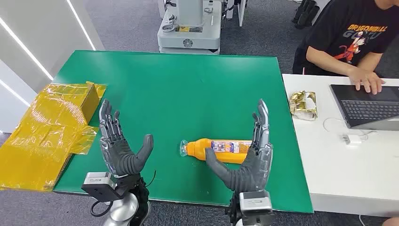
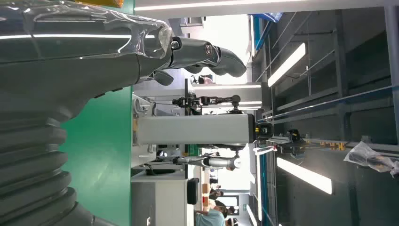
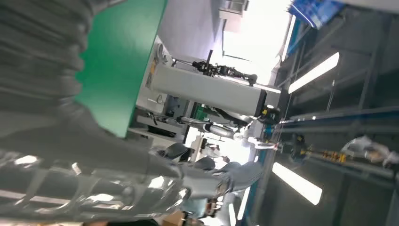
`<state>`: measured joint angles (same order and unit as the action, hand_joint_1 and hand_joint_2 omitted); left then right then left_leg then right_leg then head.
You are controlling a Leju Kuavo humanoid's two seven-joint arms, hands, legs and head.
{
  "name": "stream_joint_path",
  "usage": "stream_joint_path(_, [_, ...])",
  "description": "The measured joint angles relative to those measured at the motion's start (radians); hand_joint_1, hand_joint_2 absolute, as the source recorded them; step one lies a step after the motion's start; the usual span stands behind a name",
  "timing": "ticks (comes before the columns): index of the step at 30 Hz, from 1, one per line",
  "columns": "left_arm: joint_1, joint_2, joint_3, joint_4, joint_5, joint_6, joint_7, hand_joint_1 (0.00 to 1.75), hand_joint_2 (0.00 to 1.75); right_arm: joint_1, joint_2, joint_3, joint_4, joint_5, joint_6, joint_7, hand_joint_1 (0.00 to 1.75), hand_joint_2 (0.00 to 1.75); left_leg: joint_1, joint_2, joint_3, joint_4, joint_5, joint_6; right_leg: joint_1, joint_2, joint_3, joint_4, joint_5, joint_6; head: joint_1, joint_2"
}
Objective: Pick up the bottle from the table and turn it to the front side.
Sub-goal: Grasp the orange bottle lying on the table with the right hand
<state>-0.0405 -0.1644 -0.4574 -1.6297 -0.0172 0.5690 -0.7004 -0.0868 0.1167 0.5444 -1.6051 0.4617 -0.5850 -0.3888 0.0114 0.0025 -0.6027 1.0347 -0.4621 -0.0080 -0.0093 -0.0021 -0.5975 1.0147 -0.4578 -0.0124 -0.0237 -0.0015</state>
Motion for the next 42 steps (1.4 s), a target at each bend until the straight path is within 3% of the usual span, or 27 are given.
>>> stream_joint_path(9, [0.005,0.000,0.000,0.000,-0.008,-0.006,0.000,0.00,1.75,0.024,-0.017,-0.080,-0.039,0.356,0.059,0.167,0.00,1.75,0.000,0.000,0.000,0.000,0.000,0.000,0.000,0.000,0.000,0.000,0.000,0.000,0.000,0.000])
stream_joint_path(13, [0.013,0.000,0.000,0.000,-0.014,-0.017,0.000,0.00,1.75,0.024,-0.053,-0.102,-0.040,0.534,0.188,0.302,0.00,1.75,0.000,0.000,0.000,0.000,0.000,0.000,0.000,0.000,0.000,0.000,0.000,0.000,0.000,0.000])
stream_joint_path(15, [0.021,-0.001,0.000,0.000,-0.018,-0.026,0.000,0.00,1.75,0.020,-0.082,-0.108,-0.033,0.569,0.226,0.331,0.00,1.75,0.000,-0.001,0.000,0.000,0.000,0.000,0.000,-0.001,0.000,0.000,0.000,0.000,0.000,0.000])
stream_joint_path(28, [0.058,-0.031,0.013,-0.006,-0.049,-0.135,0.000,0.00,1.75,-0.098,-0.260,-0.116,0.054,0.561,0.545,0.431,0.00,1.75,0.000,-0.001,-0.001,0.001,0.000,0.001,0.000,-0.001,0.000,0.000,0.000,0.000,0.000,0.000])
stream_joint_path(33, [0.053,-0.046,0.028,-0.006,-0.051,-0.194,0.014,0.00,1.75,-0.204,-0.318,-0.103,0.167,0.447,0.703,0.399,0.00,1.75,0.000,-0.001,-0.001,0.001,0.000,0.001,0.000,-0.001,0.000,0.000,0.002,0.002,0.000,0.000])
stream_joint_path(42, [0.023,-0.054,0.037,-0.006,-0.036,-0.241,0.022,0.00,1.75,-0.394,-0.402,-0.011,0.354,0.323,0.885,0.309,0.00,1.75,0.000,-0.001,-0.001,0.002,0.001,0.002,0.000,-0.001,0.000,0.000,0.003,0.002,0.000,0.000])
